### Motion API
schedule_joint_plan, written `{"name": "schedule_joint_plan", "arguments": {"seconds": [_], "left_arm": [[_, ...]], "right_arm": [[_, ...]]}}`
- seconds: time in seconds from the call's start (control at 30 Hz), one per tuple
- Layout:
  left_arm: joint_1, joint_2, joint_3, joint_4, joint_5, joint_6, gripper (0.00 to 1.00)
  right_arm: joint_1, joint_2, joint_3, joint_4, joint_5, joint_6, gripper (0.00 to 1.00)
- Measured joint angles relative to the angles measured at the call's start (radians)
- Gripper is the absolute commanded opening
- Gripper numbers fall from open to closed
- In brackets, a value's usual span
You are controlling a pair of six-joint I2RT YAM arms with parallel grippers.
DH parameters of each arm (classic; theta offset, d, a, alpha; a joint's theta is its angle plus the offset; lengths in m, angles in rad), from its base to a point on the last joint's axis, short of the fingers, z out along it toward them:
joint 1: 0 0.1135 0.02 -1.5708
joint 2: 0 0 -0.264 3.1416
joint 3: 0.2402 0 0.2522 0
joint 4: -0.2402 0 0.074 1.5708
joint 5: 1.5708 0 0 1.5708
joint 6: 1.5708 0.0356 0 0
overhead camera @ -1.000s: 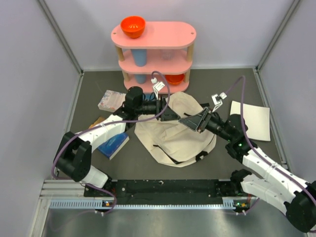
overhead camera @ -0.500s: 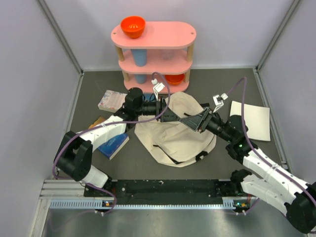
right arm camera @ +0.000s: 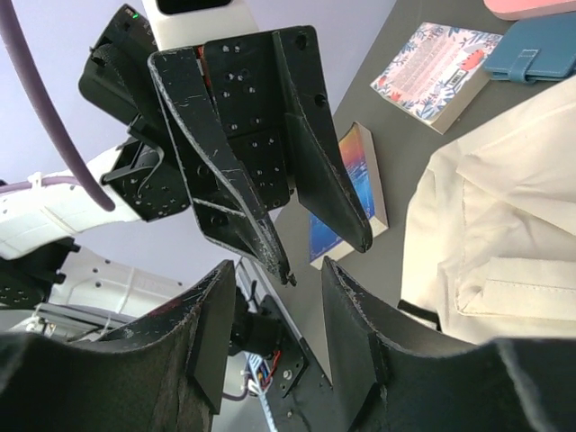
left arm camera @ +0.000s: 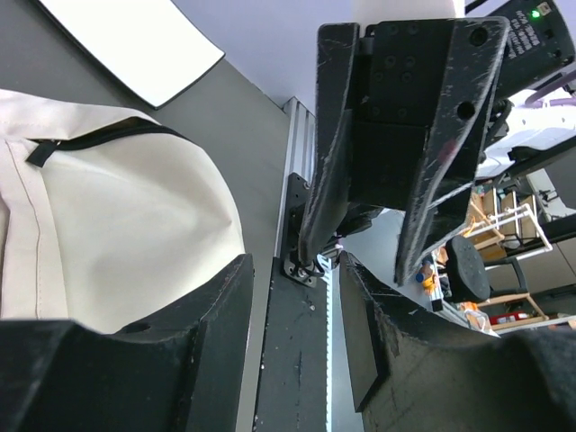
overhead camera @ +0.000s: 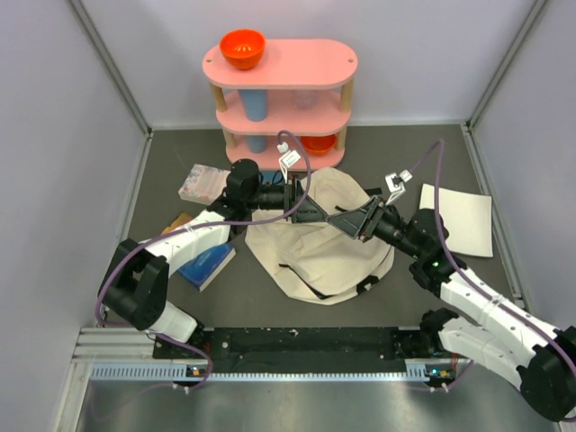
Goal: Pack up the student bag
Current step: Pick up the book from the center of the board.
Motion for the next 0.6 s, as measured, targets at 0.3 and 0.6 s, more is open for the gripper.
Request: {"name": "schedule_joint_plan", "arguments": {"seconds": [0.3,0.6], "left_arm": [[-0.004,0.003,0.0,0.04,0.026,-0.021,0.47],[-0.004,0.013,0.0,0.05,0.032,-0.031,0.46]], "right_arm": [[0.0,0.057,-0.046,0.152,-0.058,0.05,0.29],[0.0,0.024,-0.06,0.173,-0.053,0.054,0.24]]}}
